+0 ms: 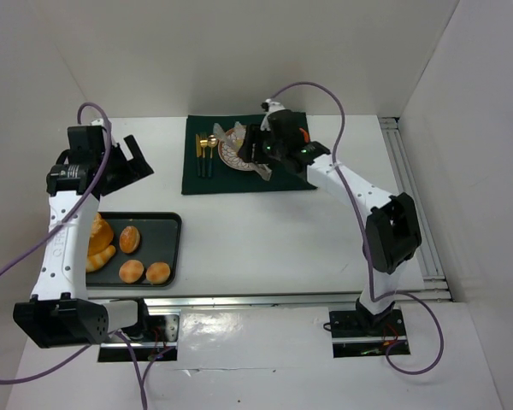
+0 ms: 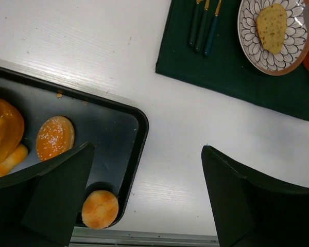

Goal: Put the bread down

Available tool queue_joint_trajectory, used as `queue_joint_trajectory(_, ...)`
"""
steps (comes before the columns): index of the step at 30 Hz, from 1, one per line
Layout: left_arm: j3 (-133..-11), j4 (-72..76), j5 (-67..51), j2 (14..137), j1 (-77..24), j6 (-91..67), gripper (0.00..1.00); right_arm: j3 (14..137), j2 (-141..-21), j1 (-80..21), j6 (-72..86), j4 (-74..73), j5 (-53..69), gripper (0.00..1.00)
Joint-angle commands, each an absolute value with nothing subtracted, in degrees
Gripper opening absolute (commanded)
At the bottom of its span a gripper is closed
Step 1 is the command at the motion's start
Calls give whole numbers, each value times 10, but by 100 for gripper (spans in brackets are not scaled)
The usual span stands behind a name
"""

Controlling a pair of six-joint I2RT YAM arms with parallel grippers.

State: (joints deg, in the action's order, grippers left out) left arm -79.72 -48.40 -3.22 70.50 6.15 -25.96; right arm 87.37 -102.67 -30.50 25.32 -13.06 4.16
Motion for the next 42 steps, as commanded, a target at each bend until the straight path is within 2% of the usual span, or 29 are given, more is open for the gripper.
queue_joint_trajectory(1,-825,-488,-2,700,74,-279,99,940,-1026,-386,200,-170,93,62)
queue_joint_trajectory(4,-862,-518,39,710,86,-285,99,977,-1069,-424,182,-210,156,62)
queue_joint_trajectory(9,-885,-543,128,681,114,-335,99,962,-1088,-512,182,-188,206,62)
queue_joint_trajectory(15,-887,-538,135,640,140,-361,99,980,-1156,-566,187,-159,250,62)
queue_joint_trajectory(28,-893,-527,97,644,140,-345,98,1006,-1241,-577,222,-118,264,66)
queue_joint_trajectory(42,-882,-517,105,627,140,-335,96,1126,-1324,-592,215,-174,280,67)
